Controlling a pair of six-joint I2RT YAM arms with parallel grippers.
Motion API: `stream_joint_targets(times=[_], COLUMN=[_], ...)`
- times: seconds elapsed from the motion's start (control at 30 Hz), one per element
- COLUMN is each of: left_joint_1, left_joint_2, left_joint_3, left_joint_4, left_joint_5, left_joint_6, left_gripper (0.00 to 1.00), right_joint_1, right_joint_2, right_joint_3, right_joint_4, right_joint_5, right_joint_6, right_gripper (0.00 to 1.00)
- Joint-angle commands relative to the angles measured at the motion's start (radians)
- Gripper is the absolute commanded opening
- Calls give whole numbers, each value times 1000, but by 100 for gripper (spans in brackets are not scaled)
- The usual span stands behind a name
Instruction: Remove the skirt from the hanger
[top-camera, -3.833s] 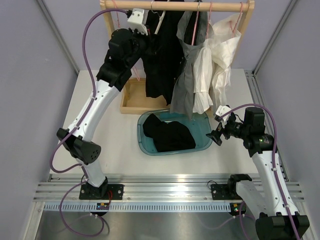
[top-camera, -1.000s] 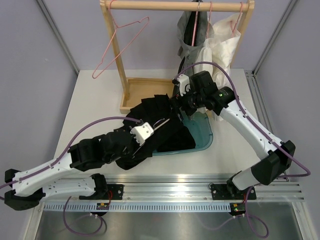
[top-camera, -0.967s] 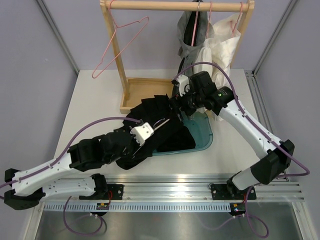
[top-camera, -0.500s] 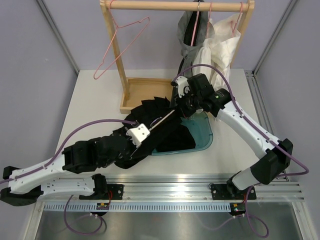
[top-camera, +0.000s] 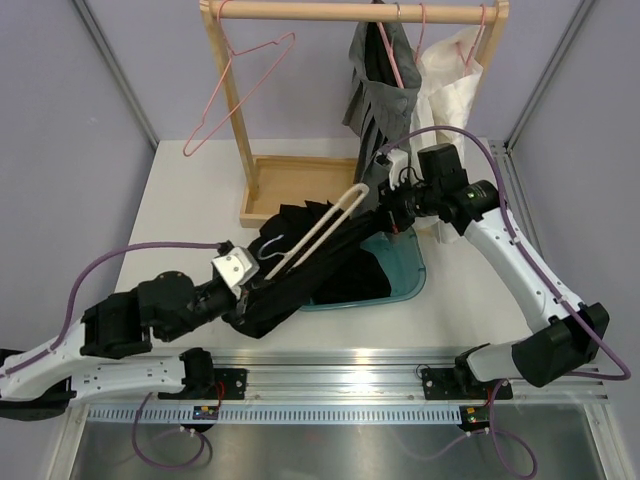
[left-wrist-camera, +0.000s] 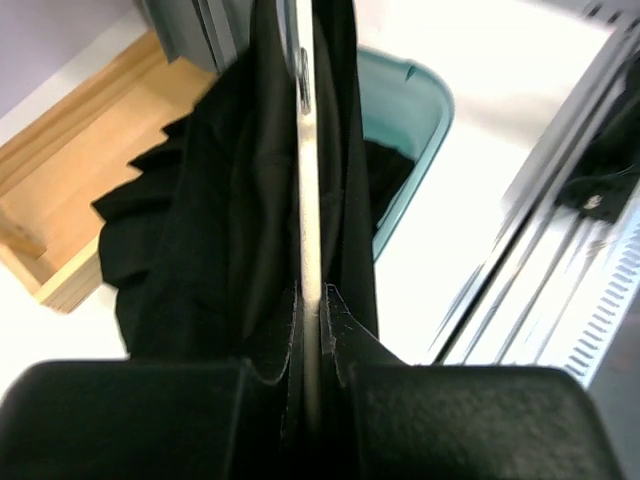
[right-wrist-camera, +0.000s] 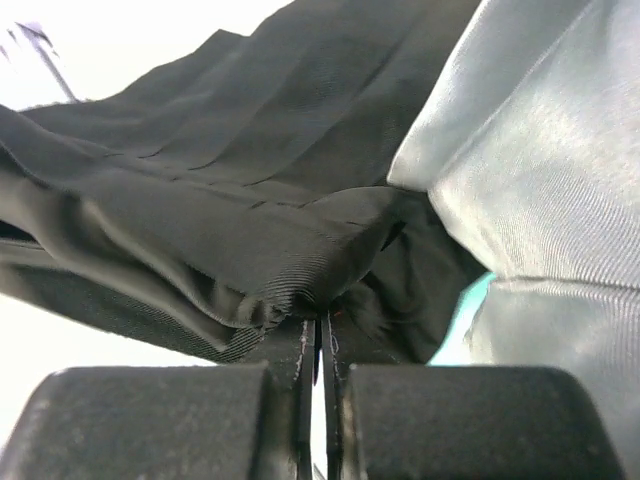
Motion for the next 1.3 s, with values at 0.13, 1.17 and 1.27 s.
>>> stream_joint_targets(times=[0.13,1.17,1.27], left_joint_1=[-14,4,21], left_joint_2=[-135,-39,-7], left_joint_3=[-33,-133,-99], left_joint_4=[62,420,377], left_joint_5=[27,-395,-366], left_joint_6=[-61,-242,-243], left_gripper=[0,0,0], right_joint_1=[-85,236,234], right_joint_2=[-39,109,84], right_joint_3=[-30,62,99], right_joint_4=[-28,-282,-303], right_joint_5=[-53,-108,-68], right_joint_6=[-251,-572,-592], right_gripper=[3,53,62])
